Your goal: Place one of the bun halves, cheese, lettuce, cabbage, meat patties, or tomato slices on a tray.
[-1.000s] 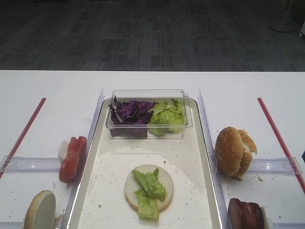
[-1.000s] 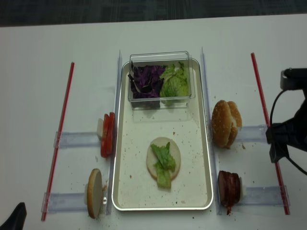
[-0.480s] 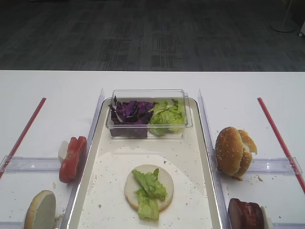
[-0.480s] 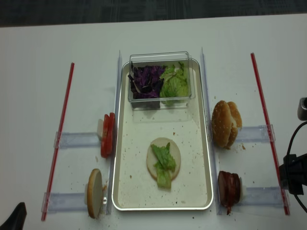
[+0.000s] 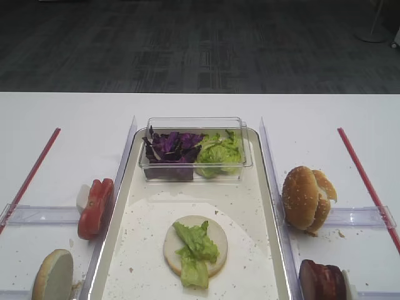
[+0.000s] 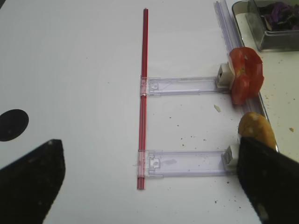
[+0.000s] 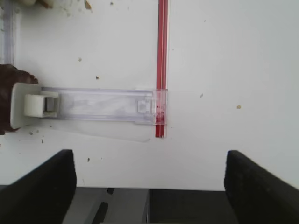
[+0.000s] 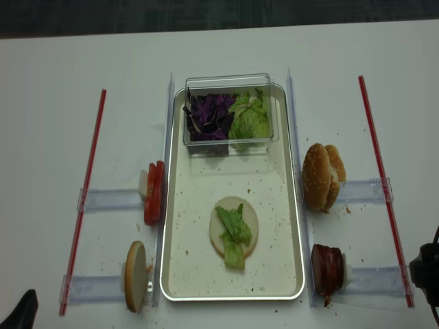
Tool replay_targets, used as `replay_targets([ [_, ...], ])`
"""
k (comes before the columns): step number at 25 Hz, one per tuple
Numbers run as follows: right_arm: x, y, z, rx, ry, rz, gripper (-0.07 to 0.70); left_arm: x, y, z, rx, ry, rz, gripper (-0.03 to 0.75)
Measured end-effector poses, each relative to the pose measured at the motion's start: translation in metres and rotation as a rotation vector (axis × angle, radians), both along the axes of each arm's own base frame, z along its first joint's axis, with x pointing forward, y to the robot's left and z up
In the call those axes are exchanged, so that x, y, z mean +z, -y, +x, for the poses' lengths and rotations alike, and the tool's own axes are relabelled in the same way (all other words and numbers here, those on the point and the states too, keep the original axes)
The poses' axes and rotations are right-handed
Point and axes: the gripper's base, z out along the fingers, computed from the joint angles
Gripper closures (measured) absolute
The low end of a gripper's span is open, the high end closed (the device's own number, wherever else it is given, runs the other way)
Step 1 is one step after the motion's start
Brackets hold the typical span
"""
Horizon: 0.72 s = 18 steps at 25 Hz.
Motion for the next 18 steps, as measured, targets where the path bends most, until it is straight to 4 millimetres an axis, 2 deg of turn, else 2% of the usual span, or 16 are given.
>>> replay_targets([
  [10,0.023,0.0,-0.048,-0.004,0.338,0.0,-0.025,0.0,0.0,0.0,0.0,0.0,0.0,0.027],
  [18,0.028,0.0,-0.093,-0.014,0.632,0.003,-0.025,0.0,0.0,0.0,0.0,0.0,0.0,0.027],
])
